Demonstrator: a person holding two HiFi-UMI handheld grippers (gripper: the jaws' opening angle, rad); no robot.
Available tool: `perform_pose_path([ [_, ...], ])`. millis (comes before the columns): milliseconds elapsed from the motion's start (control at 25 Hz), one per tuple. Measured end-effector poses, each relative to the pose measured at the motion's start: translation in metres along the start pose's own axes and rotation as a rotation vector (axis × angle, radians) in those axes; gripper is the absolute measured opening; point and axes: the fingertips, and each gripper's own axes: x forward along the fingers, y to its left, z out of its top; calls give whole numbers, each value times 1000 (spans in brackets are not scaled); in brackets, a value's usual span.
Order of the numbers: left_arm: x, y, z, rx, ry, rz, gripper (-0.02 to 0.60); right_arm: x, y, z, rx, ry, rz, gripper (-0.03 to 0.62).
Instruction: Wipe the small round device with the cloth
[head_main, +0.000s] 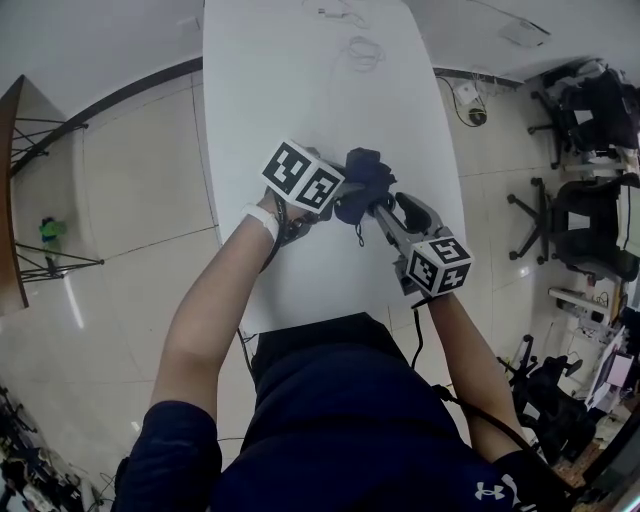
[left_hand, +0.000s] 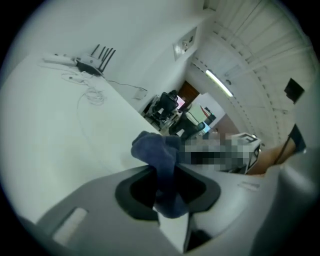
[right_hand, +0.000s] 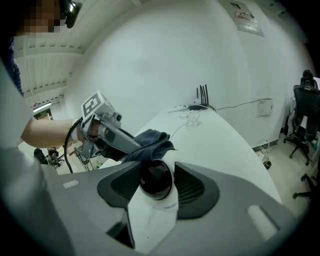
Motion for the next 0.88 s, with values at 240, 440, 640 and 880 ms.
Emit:
perform_pose_path([
  [240,8,46,-39,-63,65,206,92,-4,-4,2,3,-9,-1,213],
  [440,21,57,-60,-1,140,329,94,-3,-2,2,9,-11,3,213],
  [640,0,59,-45,41,100,437,92,-2,-2,0,12,-11,6,213],
  [880,-47,-38,23,-212,-410,49,92,-4,-4,1,19,-18,10,213],
])
